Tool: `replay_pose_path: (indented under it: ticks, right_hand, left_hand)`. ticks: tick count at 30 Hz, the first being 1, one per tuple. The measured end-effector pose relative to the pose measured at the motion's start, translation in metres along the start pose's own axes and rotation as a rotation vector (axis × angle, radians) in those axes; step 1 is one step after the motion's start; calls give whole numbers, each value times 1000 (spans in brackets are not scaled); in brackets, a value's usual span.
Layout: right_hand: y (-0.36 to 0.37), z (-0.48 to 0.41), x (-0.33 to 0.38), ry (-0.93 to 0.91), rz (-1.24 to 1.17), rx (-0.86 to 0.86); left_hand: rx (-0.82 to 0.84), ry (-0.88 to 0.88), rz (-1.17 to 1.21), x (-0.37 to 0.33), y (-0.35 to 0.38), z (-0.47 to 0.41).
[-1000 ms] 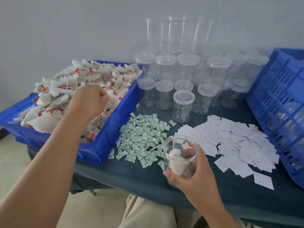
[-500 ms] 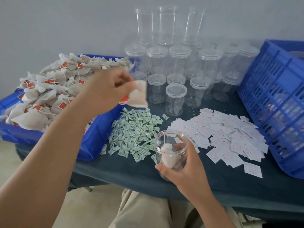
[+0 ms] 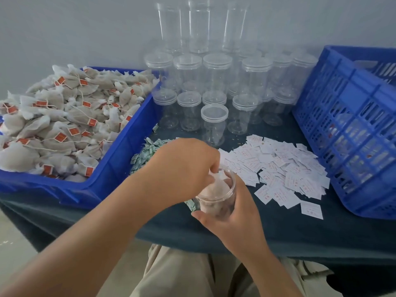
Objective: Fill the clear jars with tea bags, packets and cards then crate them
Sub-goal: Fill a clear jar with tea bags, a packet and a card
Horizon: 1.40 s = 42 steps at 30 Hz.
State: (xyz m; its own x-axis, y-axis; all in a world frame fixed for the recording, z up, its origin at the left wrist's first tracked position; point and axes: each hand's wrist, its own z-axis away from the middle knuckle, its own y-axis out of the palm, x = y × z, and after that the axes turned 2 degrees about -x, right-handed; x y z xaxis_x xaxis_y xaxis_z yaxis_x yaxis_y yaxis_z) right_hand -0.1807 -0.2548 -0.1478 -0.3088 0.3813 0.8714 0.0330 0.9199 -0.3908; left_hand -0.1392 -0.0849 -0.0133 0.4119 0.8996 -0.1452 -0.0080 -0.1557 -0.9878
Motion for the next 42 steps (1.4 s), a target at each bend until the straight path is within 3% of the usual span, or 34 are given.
replay_pose_path:
  ticks: [6,8,11,13,15,17,19,25,32,34,39,42]
  right_hand:
    - [0,-3,3,-12,-62,-18]
    - [-2,-4,1,2,-87,-24]
    - [-6,-7,-8,35,-93,-31]
    - [-6,-7,-15,47,-100,-43]
    - [-3,-5,-21,80,-124,-58]
    - [1,-2,-26,102,-127,-72]
    - [2,-1,-30,105,-110,-67]
    - [0,1,-35,106,-94,-59]
    - [-1,-1,-35,128,-137,-80]
    - [-2,-2,-36,132,-135,-74]
    - [-2,-2,-37,136,-123,-71]
    - [-3,-2,-37,147,-111,-62]
  left_hand:
    - [302,115,158,-18,-7,-12]
    - [183,88,301,-11,-11,-11]
    - [-255,-37,697,12,-12,-7]
    - [-376,-228,572,33,1,-5]
    - [-109,-401,131,53,26,-3]
    - [180,-440,-101,62,60,1]
    - [231,-443,-87,66,88,5]
    - [-138,-461,39,84,123,9]
    - [-334,-639,447,101,107,5]
    - [-340,-649,491,102,102,5]
    - [-247,-618,304,104,95,2]
    - [-224,-584,307,98,82,1]
